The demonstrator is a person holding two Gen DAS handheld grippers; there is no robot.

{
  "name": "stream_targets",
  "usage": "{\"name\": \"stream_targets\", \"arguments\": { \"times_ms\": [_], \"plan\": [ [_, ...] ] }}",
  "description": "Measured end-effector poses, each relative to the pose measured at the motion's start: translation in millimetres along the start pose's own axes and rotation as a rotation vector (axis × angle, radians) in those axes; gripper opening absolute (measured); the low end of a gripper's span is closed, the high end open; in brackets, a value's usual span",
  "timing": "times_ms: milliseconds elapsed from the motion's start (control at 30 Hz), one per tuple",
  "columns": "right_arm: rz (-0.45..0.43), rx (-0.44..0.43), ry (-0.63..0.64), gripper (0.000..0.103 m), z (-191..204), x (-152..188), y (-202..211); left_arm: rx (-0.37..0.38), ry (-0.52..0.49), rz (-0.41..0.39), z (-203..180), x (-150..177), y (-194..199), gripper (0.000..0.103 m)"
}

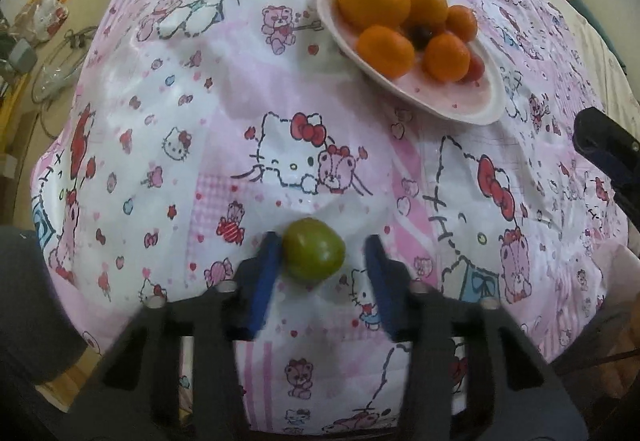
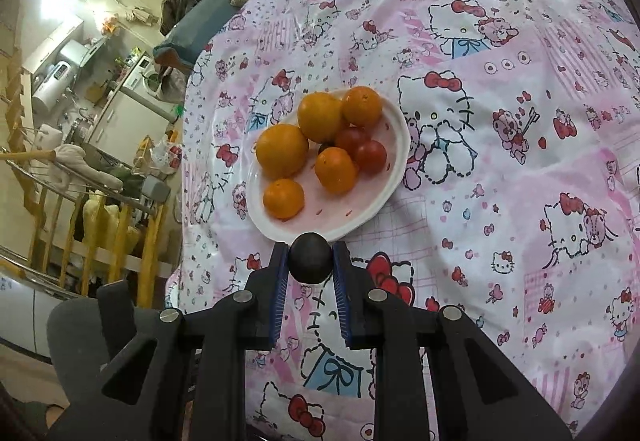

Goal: Organize fruits
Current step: 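Grasp the green grape with the left tool while the right tool holds the dark grape, then lower both grapes onto the plate and open both tools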

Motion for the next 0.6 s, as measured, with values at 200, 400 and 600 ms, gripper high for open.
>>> {"name": "stream_targets", "arguments": {
  "times_ms": [200, 400, 600],
  "plan": [
    [-0.012, -0.017, -0.002, 0.023, 3.0, -2.6, 4.0, 0.007, 0.000, 0.020, 3.7, 1.1, 1.8, 0.025],
    [-0.012, -0.024, -0.005, 0.023, 4.5, -4.1, 4.3, 0.025, -0.050, -0.039, -2.7, -7.7, 25.4, 0.025],
    [-0.032, -0.024, -0.018, 0.023, 0.2, -14.3, 10.3, 0.053, -0.093, -0.116, -9.8, -48.4, 59.1, 0.025]
  ]
}}
Point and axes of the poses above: each gripper's, at about its wrist camera, not at the fingertips, and y roughly against the way its jaws point, z to its left, x to its underside, the point moved 9 cm from there along -y, roughly the way its jaws point, and after that the axes turned 6 degrees about x, right-handed, at the moved point
